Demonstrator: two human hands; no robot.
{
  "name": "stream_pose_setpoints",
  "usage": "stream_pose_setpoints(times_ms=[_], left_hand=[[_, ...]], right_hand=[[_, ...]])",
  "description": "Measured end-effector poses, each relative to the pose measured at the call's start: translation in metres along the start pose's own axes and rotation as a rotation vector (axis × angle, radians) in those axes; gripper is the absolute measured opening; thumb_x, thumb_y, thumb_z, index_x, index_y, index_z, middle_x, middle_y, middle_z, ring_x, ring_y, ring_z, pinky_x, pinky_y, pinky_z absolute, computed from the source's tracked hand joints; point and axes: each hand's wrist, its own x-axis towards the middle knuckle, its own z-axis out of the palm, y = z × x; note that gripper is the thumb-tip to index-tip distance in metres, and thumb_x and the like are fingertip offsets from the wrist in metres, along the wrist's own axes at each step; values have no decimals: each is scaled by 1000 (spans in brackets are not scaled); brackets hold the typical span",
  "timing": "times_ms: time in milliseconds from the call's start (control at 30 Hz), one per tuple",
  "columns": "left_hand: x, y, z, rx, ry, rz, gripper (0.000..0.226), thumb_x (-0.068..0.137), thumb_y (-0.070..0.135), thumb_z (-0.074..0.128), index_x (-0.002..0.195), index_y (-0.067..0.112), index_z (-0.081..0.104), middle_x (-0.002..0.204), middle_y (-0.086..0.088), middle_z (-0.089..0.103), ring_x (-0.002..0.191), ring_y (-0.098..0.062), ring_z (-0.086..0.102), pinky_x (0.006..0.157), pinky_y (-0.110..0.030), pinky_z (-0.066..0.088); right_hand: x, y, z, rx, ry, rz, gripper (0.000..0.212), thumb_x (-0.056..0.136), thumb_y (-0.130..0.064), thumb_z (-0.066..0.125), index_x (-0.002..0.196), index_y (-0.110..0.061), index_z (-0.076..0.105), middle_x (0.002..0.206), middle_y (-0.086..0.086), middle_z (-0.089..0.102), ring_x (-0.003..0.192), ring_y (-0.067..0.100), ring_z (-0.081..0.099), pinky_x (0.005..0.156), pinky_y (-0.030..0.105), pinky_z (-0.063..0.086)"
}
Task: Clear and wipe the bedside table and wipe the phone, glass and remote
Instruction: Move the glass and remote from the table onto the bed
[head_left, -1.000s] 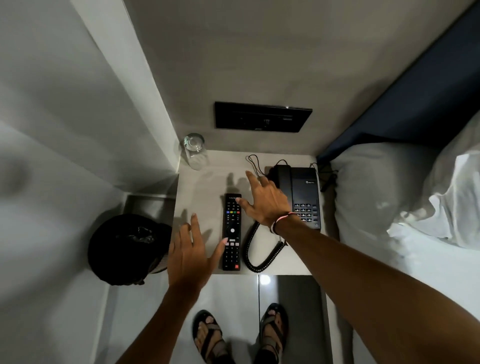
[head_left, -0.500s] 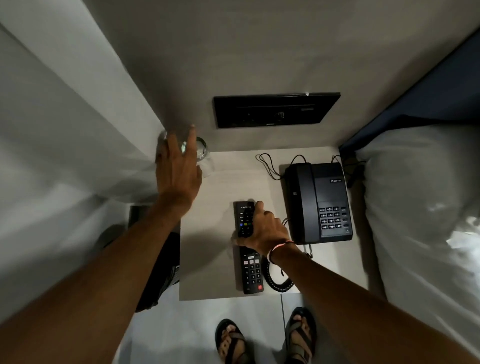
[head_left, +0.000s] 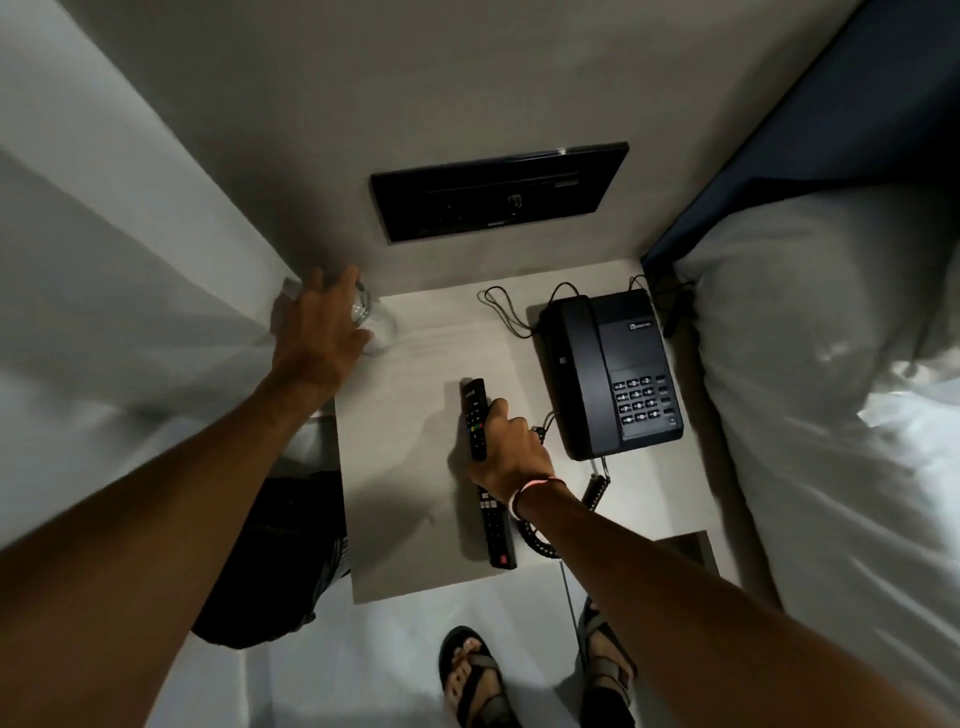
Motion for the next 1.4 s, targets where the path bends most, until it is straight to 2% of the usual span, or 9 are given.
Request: stream_pose_setpoints(times_ms=[200, 367, 467, 567, 667, 767, 867, 1033, 1400], left_hand=[[-41, 16, -34, -177, 70, 133, 52, 80, 9, 78, 126, 1, 53, 122, -25, 50, 109, -43, 52, 94, -51, 44], [-62, 29, -51, -136, 76, 220, 52, 80, 18, 78, 125, 10, 53, 117, -15, 50, 100, -40, 57, 86, -48, 50], [-74, 73, -84, -137, 123, 355, 51, 76, 16, 83, 120, 9, 58, 112, -14, 52, 92, -40, 62, 81, -47, 54], [-86, 125, -113, -148, 101, 536, 47, 83, 16, 78, 124, 9, 56, 117, -12, 51, 94, -33, 63, 81, -44, 56], [-104, 184, -136, -118, 115, 656, 54, 79, 17, 82, 126, 12, 57, 120, -10, 53, 96, -29, 66, 81, -39, 59], [-122, 245, -152, -106, 90, 768, 58, 73, 17, 87, 125, 13, 61, 118, -7, 55, 96, -30, 68, 82, -39, 59], [-139, 313, -159, -106, 51, 917, 60, 71, 18, 88, 125, 13, 62, 117, -8, 57, 92, -32, 69, 81, -43, 60], [-166, 413, -153, -154, 14, 1083, 63, 73, 20, 88, 128, 21, 58, 119, -3, 55, 92, -29, 68, 80, -44, 61], [-251, 570, -47, -432, -148, 1011, 57, 63, 28, 92, 101, 18, 52, 96, -4, 58, 82, -23, 59, 68, -31, 46]], right_hand=[[-34, 9, -34, 297, -11, 75, 61, 74, -39, 83, 122, -12, 57, 119, 9, 65, 111, 29, 62, 97, 40, 53], [-51, 20, -58, 444, -37, 71, 52, 74, -22, 85, 120, -14, 62, 116, 2, 67, 113, 19, 61, 96, 26, 47], [-92, 39, -104, 547, -57, 32, 51, 80, -10, 80, 126, -5, 59, 119, 8, 66, 113, 23, 62, 104, 36, 48], [-133, 65, -147, 618, -54, 6, 46, 85, 0, 72, 128, -4, 54, 110, 9, 64, 96, 16, 61, 81, 21, 56], [-177, 98, -185, 630, -9, 64, 29, 88, -2, 69, 112, -13, 58, 101, 8, 65, 90, 20, 62, 76, 29, 54], [-218, 133, -215, 660, 79, 151, 22, 82, -4, 74, 93, -18, 60, 93, 6, 66, 81, 20, 65, 75, 30, 58], [-260, 178, -239, 632, 219, 277, 45, 71, -23, 85, 105, -14, 58, 104, 10, 66, 100, 29, 65, 93, 42, 54], [-315, 251, -256, 686, 442, 477, 60, 74, -26, 82, 118, -10, 44, 106, 7, 57, 91, 24, 54, 74, 30, 42], [-400, 412, -251, 791, 802, 827, 47, 74, -34, 75, 108, -6, 60, 112, 15, 61, 98, 32, 62, 74, 29, 47]])
